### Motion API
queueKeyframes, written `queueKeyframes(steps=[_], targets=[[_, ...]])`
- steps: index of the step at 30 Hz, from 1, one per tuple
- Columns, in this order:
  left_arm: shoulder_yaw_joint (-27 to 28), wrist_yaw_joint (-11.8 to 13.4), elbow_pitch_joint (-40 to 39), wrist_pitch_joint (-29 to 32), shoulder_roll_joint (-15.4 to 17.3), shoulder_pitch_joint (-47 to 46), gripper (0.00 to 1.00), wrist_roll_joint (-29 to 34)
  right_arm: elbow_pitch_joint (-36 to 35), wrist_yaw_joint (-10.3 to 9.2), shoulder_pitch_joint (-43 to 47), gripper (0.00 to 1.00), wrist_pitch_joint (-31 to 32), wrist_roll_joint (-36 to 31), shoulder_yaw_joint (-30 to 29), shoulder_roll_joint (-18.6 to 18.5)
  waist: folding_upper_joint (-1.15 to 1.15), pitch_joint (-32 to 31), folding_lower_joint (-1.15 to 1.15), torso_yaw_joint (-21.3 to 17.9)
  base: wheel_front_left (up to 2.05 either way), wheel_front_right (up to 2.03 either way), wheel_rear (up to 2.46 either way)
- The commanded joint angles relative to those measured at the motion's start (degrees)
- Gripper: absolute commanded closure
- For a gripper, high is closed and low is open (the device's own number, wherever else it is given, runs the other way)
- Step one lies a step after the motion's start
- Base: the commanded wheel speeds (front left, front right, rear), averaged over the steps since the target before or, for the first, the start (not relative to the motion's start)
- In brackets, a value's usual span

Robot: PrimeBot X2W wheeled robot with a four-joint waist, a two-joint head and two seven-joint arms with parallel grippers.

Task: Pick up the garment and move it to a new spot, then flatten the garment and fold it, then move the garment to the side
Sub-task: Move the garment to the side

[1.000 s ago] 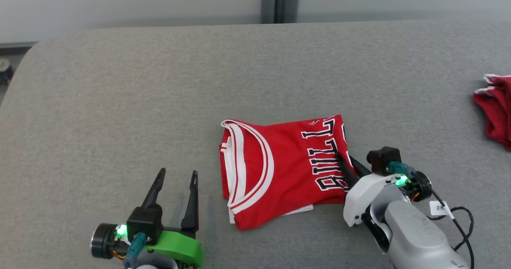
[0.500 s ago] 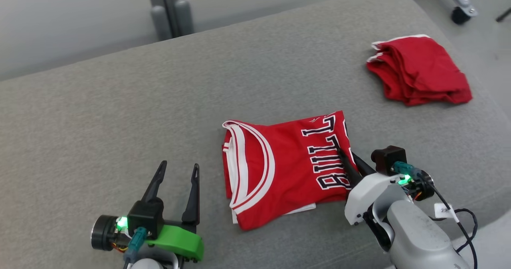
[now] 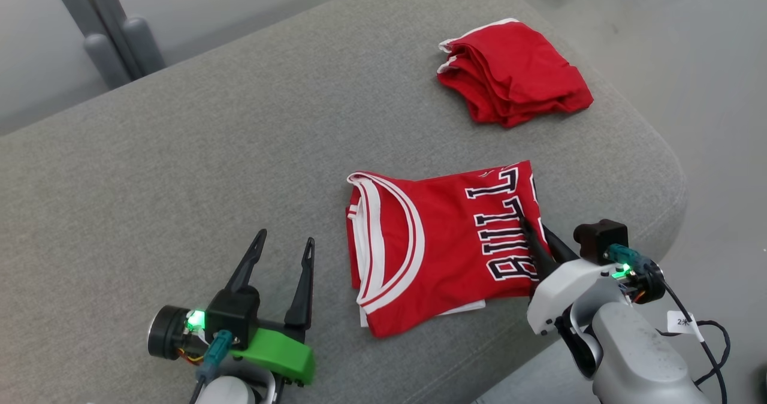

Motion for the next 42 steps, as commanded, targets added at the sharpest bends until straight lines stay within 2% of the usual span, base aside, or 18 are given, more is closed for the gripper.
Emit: queueKeyframes(steps=[1,13,21,26,31,35,36,37,38,42], targets=[[0.0,-0.2,0.2,0.0,0.4,-1.1,0.0,0.7,-0.5,-0.1,0.5,1.0,-0.1,-0.5,-0.3,-0.1,0.0,1.1,0.0,-0.9,0.0,0.0,0.0],[2.7,-0.4,-1.1,0.0,0.4,0.6,0.0,1.6,0.6,-0.1,-6.4,1.0,-0.1,-3.8,-1.6,-0.1,0.0,3.7,0.0,1.2,0.0,0.0,0.0],[3.2,-1.4,-0.9,0.0,1.2,-1.7,0.0,3.7,5.0,-0.1,-21.3,1.0,0.1,-7.8,-4.8,-0.6,0.0,8.5,0.0,5.0,0.0,0.0,0.0],[3.1,-1.9,-1.3,0.0,1.5,-3.7,0.0,4.1,9.3,-0.11,-29.3,1.0,1.5,-12.2,-8.9,-4.6,0.0,11.5,0.0,7.7,0.0,0.0,0.0],[3.0,-2.2,-1.8,0.0,1.9,-5.2,0.0,4.2,12.5,-0.11,-34.3,1.0,2.8,-17.3,-14.7,-11.6,0.0,13.8,0.0,9.9,0.0,0.0,0.0],[3.0,-2.4,-2.1,0.0,2.4,-6.1,0.0,4.3,14.5,-0.11,-36.1,1.0,4.3,-21.7,-20.0,-15.6,0.0,15.1,0.0,10.9,0.0,0.0,0.0],[3.0,-2.5,-2.1,0.0,2.5,-6.2,0.0,4.3,14.9,-0.11,-36.2,0.94,4.6,-23.2,-21.1,-16.3,0.0,15.4,0.0,11.1,0.0,0.0,0.0],[3.0,-2.5,-2.1,0.0,2.5,-6.4,0.0,4.3,15.0,-0.11,-36.3,0.62,5.0,-24.8,-22.5,-17.0,0.0,15.7,0.0,11.3,0.0,0.0,0.0],[3.0,-2.5,-2.1,0.0,2.5,-6.7,0.0,4.3,15.1,-0.11,-36.3,0.01,5.2,-25.8,-24.1,-17.5,0.0,15.9,0.0,11.6,0.0,0.0,0.0],[2.9,-2.5,-2.4,0.0,2.2,-7.6,0.0,4.2,14.2,-0.1,-35.1,0.0,4.2,-30.0,-30.4,-17.3,0.0,16.2,0.0,12.5,0.0,0.0,0.0]])
